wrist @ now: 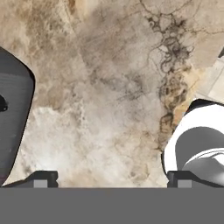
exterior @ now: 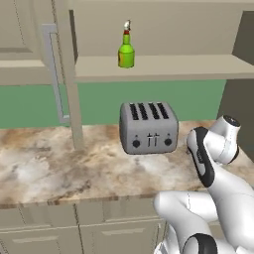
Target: Move the cutting board and knife to the sink. Then move spray from the cabinet to the counter.
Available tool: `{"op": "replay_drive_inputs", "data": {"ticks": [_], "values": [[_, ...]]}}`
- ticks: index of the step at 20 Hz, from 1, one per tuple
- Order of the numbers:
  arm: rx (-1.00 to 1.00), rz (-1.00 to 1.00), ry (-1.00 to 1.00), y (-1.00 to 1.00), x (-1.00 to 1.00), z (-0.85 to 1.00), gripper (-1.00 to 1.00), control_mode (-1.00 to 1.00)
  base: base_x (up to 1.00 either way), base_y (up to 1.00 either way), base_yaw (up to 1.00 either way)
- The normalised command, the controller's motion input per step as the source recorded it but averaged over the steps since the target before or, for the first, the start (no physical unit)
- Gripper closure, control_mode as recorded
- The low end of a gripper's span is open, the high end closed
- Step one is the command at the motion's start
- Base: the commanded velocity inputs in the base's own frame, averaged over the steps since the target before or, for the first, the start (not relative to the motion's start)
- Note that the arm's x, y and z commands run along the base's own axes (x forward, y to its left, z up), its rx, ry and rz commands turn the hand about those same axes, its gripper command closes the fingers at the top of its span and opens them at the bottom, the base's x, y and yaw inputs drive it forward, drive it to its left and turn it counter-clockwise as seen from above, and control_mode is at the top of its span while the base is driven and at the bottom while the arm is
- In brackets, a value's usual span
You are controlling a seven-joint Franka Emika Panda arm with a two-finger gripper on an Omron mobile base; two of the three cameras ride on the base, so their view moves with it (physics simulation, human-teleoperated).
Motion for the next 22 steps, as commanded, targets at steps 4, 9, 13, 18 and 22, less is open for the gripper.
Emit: {"op": "replay_drive_inputs", "data": {"ticks": [4, 9, 13, 18, 22], "values": [[0.00, 0.00, 0.00, 0.00, 0.00, 0.00, -1.00, 1.00, 0.41, 0.40, -0.32], [0.00, 0.00, 0.00, 0.00, 0.00, 0.00, -1.00, 1.00, 0.40, 0.71, -0.24], [0.00, 0.00, 0.00, 0.00, 0.00, 0.00, -1.00, 1.00, 0.36, 0.56, -0.10], [0.00, 0.00, 0.00, 0.00, 0.00, 0.00, -1.00, 1.00, 0.07, 0.05, 0.00], [0.00, 0.00, 0.00, 0.00, 0.00, 0.00, -1.00, 1.00, 0.21, 0.13, 0.01]]}}
